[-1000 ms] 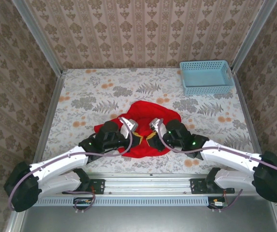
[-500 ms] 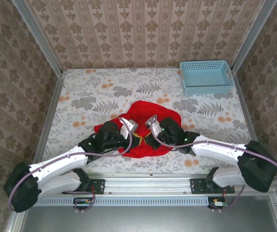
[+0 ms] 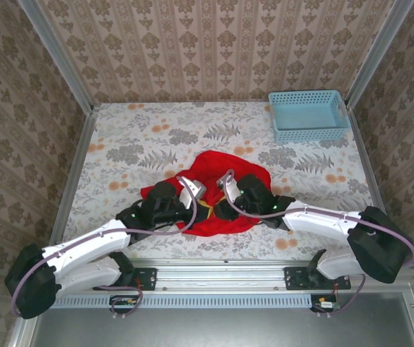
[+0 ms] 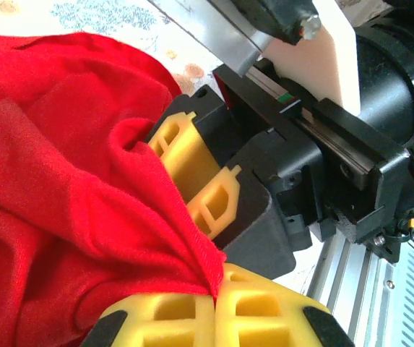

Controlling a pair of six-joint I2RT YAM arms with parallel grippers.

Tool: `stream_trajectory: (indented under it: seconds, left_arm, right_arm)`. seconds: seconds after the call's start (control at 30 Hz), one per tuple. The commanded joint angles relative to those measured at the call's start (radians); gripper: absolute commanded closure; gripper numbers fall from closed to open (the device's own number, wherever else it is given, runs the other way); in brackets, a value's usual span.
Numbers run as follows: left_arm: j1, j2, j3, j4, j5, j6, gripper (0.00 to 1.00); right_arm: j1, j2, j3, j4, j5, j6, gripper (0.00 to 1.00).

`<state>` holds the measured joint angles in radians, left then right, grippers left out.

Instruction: Fold the inside-out t-shirt

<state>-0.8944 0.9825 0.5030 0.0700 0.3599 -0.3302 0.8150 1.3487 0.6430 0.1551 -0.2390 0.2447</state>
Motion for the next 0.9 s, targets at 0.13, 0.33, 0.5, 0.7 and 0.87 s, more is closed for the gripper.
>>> stream_trajectory:
  seconds: [0.13,0.33,0.5,0.7,0.87]
  left_arm:
    - [0.008,0.002,0.011,0.03,0.015,0.017,1.0]
    - [0.009,-0.011,0.009,0.019,-0.006,0.015,1.0]
    - [0.011,-0.056,-0.01,-0.032,-0.128,0.011,0.92]
    - [0.036,-0.07,-0.039,-0.063,-0.25,-0.022,0.9]
    - [0.058,-0.069,-0.054,-0.053,-0.266,-0.043,0.78]
  right_arm:
    - [0.081,0.022,-0.003,0.082,0.014,-0.092,0.58]
    - [0.091,0.087,0.046,0.104,0.144,-0.054,0.93]
    - [0.082,0.071,0.033,0.043,0.357,-0.011,1.0]
    - [0.073,-0.088,-0.089,0.121,0.317,0.043,1.0]
    - [0.073,-0.122,-0.125,0.127,0.314,0.081,1.0]
